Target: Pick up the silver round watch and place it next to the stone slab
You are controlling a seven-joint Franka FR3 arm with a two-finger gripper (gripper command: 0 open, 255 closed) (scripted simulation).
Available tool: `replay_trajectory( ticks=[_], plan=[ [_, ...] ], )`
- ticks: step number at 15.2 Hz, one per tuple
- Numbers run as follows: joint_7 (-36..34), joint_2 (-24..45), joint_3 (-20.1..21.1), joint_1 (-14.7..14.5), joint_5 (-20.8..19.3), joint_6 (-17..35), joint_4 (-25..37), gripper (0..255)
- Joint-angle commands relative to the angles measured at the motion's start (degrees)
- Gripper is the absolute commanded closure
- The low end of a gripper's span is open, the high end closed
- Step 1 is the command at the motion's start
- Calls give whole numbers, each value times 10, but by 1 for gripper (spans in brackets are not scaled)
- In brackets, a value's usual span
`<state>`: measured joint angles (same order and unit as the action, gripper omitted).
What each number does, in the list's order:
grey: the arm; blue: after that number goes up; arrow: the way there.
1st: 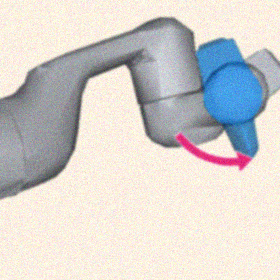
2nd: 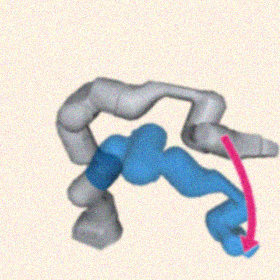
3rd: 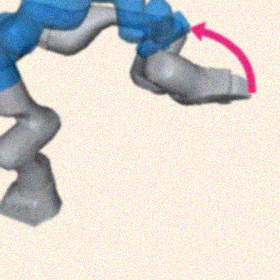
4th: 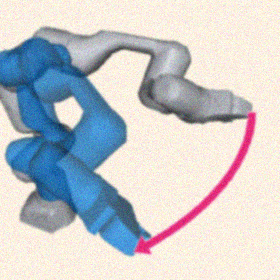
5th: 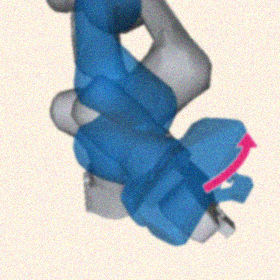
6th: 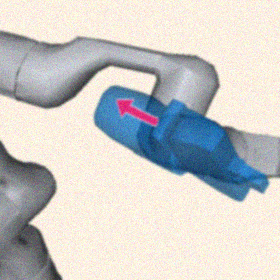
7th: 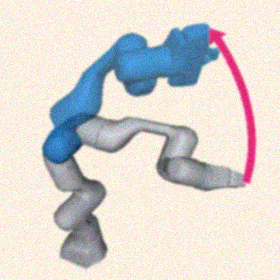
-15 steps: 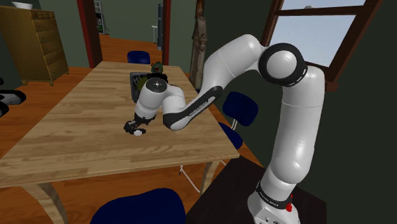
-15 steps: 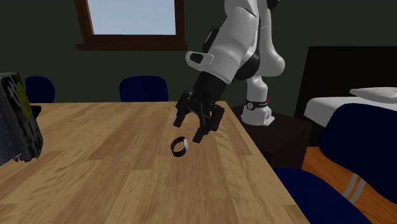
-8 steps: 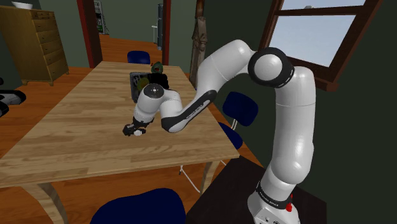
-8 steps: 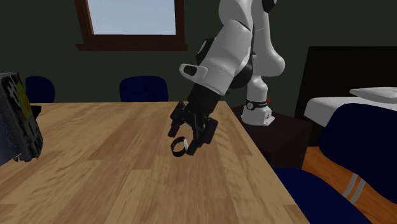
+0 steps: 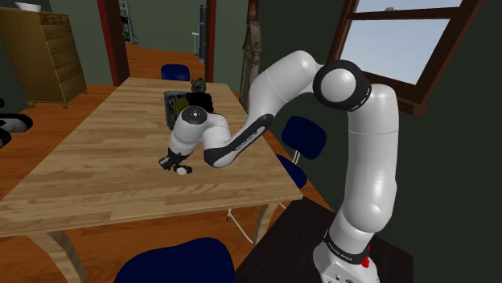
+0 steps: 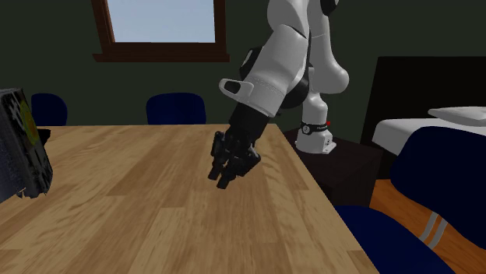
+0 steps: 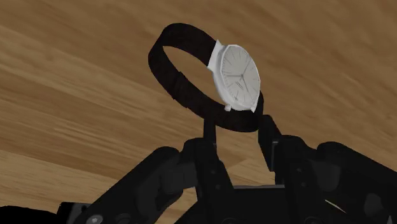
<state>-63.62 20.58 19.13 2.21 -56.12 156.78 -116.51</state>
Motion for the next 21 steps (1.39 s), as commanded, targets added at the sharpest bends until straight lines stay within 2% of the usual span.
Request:
replay_trajectory(
  ticks=[1,8,9,15,21],
  plan=[
    [0,0,0,0,0,0,0,255],
    [0,0,0,0,0,0,0,255],
    [0,0,0,0,0,0,0,0],
    [18,-108,32,-21,43,-114,-76,0],
    [-10,-62,15,-23,-2,-98,-55,0]
  ],
)
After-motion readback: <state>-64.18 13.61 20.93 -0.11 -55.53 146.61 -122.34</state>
